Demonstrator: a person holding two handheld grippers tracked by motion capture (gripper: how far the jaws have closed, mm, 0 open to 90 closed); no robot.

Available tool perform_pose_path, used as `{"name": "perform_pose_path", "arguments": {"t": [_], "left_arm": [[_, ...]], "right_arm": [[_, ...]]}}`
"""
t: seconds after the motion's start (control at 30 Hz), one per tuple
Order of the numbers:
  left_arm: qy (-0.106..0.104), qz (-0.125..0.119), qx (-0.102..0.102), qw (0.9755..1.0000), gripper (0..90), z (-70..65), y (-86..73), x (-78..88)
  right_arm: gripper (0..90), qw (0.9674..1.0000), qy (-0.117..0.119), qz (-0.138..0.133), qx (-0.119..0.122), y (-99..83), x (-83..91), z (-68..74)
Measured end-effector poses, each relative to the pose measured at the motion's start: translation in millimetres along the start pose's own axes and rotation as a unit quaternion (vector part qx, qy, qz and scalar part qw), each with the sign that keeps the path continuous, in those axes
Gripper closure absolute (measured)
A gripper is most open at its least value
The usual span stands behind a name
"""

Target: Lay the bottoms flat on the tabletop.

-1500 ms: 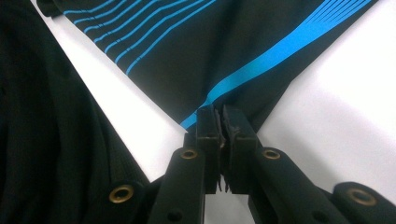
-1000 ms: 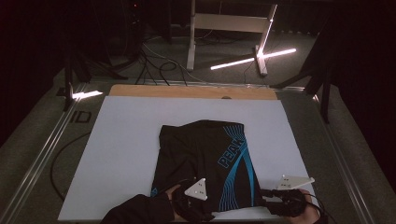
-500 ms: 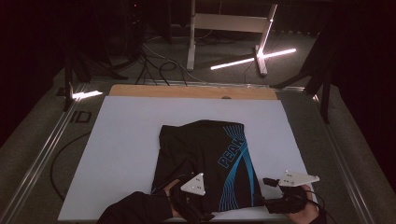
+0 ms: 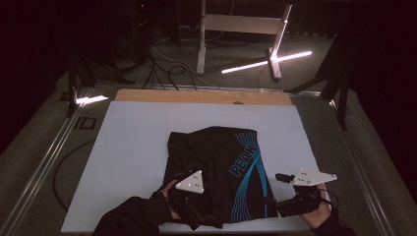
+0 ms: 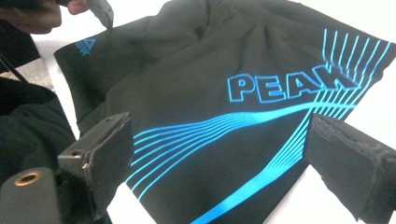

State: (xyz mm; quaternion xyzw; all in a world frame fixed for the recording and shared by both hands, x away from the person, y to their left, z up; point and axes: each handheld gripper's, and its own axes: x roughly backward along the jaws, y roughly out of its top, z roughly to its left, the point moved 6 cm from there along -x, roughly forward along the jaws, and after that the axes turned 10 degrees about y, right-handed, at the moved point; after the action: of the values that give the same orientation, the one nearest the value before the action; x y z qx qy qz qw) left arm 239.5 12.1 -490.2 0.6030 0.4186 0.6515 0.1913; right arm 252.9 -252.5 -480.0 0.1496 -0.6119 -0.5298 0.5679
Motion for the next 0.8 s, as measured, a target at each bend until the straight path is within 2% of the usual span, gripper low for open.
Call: {"name": "perform_pose_path", "arguments": {"t": [0.17,0.23,0.53,0.57,0.63,0.73,0.8], "left_arm": [[0.011,-0.005,0.005,0.9999,0.1,8.5,-0.8,8.2],[0.021,-0.010,0.011,0.9997,0.1,15.9,-1.2,14.0],[0.064,-0.027,0.028,0.9972,0.2,43.5,1.5,36.4],[0.064,-0.027,0.028,0.9972,0.1,43.5,1.5,36.4],[0.083,-0.027,0.034,0.9956,0.2,54.4,1.1,42.4],[0.092,-0.031,0.042,0.9944,0.2,62.1,0.4,46.0],[0.106,-0.031,0.052,0.9925,0.2,72.5,-2.3,49.7]], "right_arm": [[9.3,0.9999,-0.004,-0.007,0.012,9.5,-3.0,-4.2],[9.3,0.9998,-0.004,-0.014,0.017,17.1,-6.1,-8.5],[9.4,0.9994,-0.002,-0.031,0.013,35.2,-18.3,-26.2],[9.4,0.9994,-0.002,-0.031,0.013,35.2,-18.3,-26.2],[9.4,0.9993,-0.005,-0.035,0.014,41.4,-23.3,-34.7],[9.4,0.9991,-0.008,-0.040,0.012,46.0,-25.8,-41.1],[10.9,0.9987,-0.014,-0.049,0.003,51.2,-29.2,-51.9]]}}
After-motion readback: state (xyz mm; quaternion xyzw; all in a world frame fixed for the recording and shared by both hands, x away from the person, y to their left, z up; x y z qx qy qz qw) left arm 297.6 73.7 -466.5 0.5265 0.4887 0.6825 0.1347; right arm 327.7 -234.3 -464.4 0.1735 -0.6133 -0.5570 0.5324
